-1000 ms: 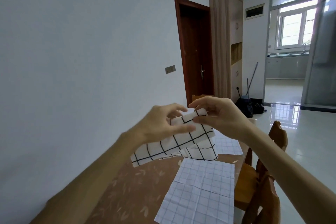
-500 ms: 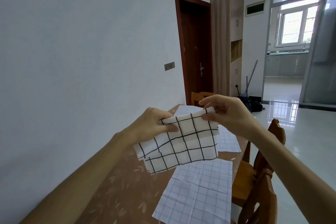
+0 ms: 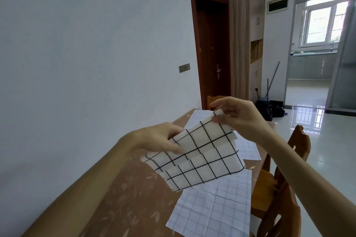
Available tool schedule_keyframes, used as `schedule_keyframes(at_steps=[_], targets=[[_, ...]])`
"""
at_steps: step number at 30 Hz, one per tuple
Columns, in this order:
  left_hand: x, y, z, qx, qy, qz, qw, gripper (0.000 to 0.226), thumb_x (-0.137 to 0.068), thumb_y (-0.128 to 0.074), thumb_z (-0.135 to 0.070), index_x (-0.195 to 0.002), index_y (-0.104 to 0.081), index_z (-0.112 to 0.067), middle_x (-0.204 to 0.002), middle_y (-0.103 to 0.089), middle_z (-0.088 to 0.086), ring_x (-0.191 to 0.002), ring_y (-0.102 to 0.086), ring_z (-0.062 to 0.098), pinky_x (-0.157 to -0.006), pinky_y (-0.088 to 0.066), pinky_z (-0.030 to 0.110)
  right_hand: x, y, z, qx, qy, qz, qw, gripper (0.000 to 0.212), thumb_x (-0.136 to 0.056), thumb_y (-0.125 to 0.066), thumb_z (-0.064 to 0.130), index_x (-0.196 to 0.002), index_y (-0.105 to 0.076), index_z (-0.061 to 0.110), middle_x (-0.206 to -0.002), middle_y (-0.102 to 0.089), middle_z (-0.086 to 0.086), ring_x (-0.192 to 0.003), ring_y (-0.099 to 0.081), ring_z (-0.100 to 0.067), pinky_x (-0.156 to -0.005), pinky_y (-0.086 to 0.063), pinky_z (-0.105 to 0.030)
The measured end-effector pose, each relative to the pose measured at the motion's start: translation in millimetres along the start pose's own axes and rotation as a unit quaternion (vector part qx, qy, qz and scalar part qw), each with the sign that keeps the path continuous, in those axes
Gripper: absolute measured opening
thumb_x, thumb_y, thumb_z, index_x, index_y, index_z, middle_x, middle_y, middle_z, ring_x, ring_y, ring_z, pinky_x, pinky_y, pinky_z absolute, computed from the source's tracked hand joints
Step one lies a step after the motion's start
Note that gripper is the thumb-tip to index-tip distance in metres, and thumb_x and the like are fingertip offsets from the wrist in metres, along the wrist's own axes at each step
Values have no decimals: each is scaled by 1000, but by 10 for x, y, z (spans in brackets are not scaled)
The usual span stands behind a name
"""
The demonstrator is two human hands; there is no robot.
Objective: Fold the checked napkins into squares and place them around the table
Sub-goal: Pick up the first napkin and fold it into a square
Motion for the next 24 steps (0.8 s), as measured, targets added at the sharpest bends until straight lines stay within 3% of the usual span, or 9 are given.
schedule_keyframes(at_steps=[3, 6, 11, 13, 17, 22, 24], targets=[[-162, -48, -179, 57, -25, -108, 992, 19, -88, -76, -29, -106, -74, -28, -103, -75, -12, -100, -70, 7, -92, -54, 31, -70, -170, 120, -19, 16, 16, 1000, 36, -78, -80, 5, -109, -71, 21, -87, -75, 2, -85, -73, -11, -84, -59, -24], [-239, -27, -261, 102, -60, -178, 977, 11, -88, -76, -15, -93, -75, -25, -83, -72, -17, -82, -68, 2, -79, -51, 21, -117, -191, 177, -30, 23, -10, 999, 34, -80, -81, 13, -113, -71, 17, -88, -76, 1, -83, -73, -12, -81, -59, -26], [-185, 88, -115, 210, -44, -307, 927, 22, -85, -78, -11, -107, -75, -6, -101, -78, 6, -95, -75, 17, -84, -60, 26, -19, -63, -50, 5, -63, 6, 998, 44, -78, -74, 51, -112, -71, 23, -92, -76, 2, -86, -73, -11, -84, -61, -37], [-149, 110, -19, 291, -26, -345, 892, 24, -84, -79, -11, -107, -75, -5, -102, -79, 7, -97, -75, 21, -82, -61, 28, 52, -19, -178, 10, -96, 36, 995, 43, -75, -74, 53, -106, -73, 22, -93, -75, -1, -88, -72, -17, -83, -59, -42], [-120, 73, 96, 396, -12, -366, 842, 22, -86, -76, -8, -108, -74, -8, -103, -79, 4, -98, -75, 19, -82, -61, 29, 138, -1, -331, -74, -174, 23, 982, 54, -68, -77, 48, -102, -73, 6, -100, -76, -10, -95, -73, -20, -88, -61, -36], [-177, -36, 67, 394, -11, -348, 851, 24, -85, -74, -1, -109, -73, -3, -105, -78, 10, -96, -76, 22, -74, -61, 26, 177, -91, -206, -93, -150, -31, 984, 27, -83, -76, 38, -102, -74, 19, -99, -77, -5, -97, -71, -25, -95, -57, -46], [-198, -59, 29, 380, -12, -346, 858, 23, -85, -74, -1, -107, -74, -5, -102, -78, 10, -95, -76, 23, -75, -61, 30, 172, -139, -131, -82, -121, -52, 988, 27, -85, -76, 35, -106, -71, 19, -99, -77, -2, -95, -72, -22, -92, -58, -42]])
Point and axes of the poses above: each hand's wrist, its own x-axis away from the middle knuckle, its own y-axis out of the back of the hand, z = x × y, the point moved 4 cm from there along -x, towards the middle knuckle
